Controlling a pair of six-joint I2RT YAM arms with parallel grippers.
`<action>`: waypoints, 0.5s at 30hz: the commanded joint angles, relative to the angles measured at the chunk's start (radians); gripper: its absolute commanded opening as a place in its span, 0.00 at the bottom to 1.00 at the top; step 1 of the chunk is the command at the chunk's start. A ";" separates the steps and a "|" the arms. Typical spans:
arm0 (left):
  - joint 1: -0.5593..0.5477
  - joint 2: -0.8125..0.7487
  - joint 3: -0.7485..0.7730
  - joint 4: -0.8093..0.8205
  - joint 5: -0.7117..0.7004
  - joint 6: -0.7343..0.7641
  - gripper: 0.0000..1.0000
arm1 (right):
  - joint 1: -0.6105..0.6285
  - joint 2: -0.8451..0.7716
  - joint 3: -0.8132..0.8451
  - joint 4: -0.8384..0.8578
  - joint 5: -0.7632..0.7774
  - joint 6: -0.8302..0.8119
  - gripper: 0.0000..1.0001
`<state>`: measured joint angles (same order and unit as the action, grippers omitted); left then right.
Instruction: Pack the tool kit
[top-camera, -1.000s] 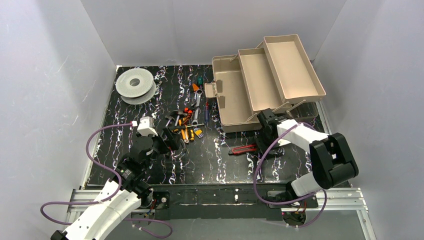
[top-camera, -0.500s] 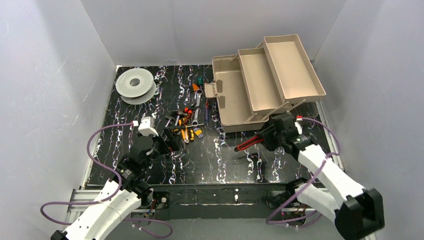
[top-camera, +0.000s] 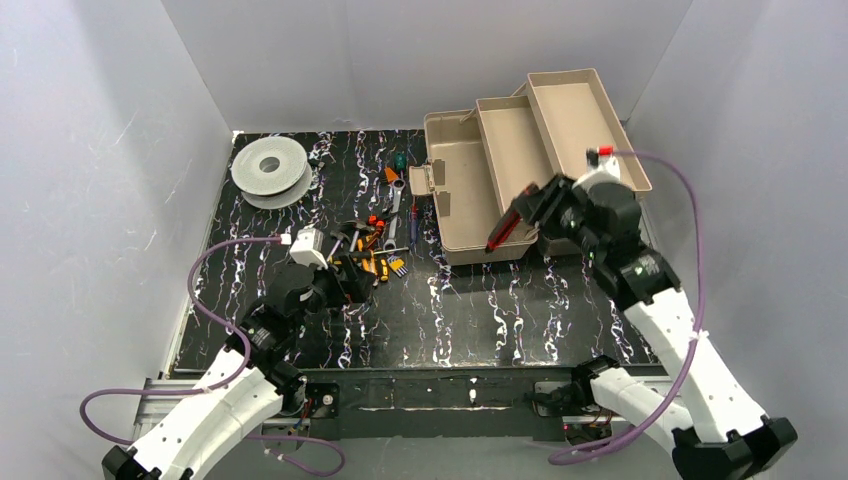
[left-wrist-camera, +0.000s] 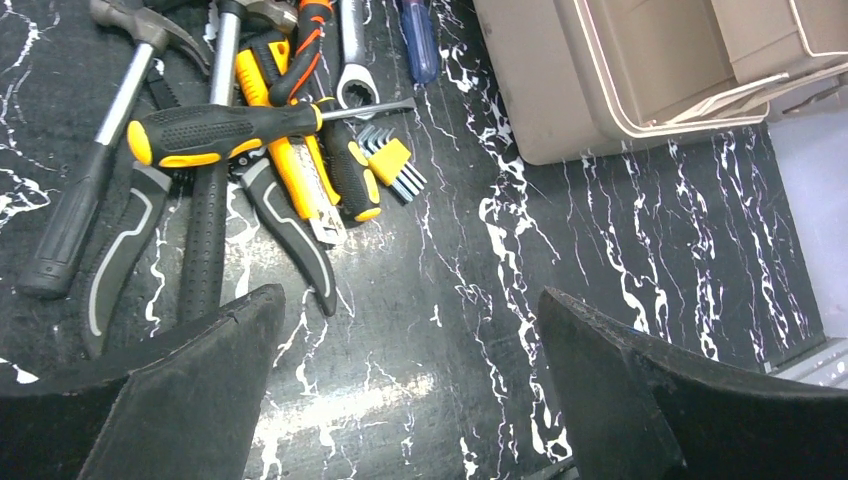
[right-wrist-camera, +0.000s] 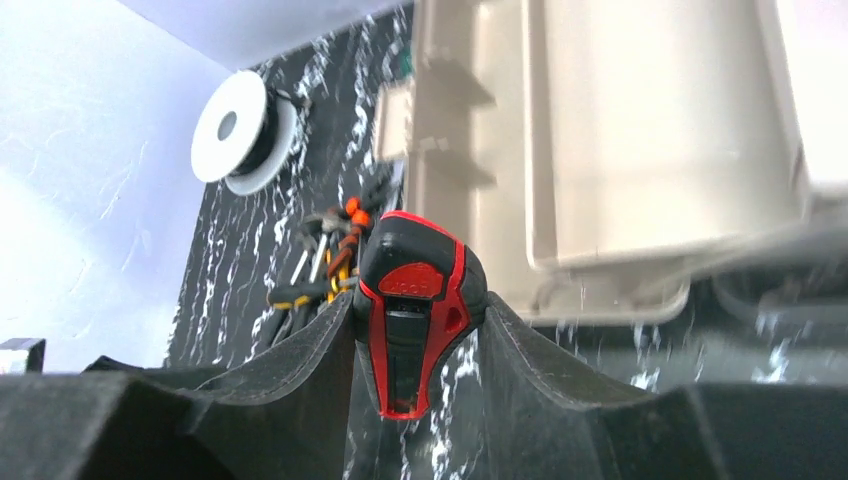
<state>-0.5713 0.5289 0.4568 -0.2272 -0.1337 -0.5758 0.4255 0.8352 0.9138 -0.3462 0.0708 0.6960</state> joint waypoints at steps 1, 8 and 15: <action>0.002 0.033 0.056 0.024 0.060 0.030 0.98 | -0.005 0.161 0.325 -0.082 -0.004 -0.349 0.01; 0.001 0.038 0.070 0.022 0.093 0.028 0.98 | -0.011 0.468 0.732 -0.296 0.194 -0.592 0.01; 0.001 0.095 0.099 0.013 0.112 0.011 0.98 | -0.047 0.682 0.993 -0.422 0.190 -0.724 0.01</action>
<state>-0.5713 0.6018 0.5152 -0.2096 -0.0425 -0.5610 0.3985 1.4471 1.7668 -0.6846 0.2371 0.1017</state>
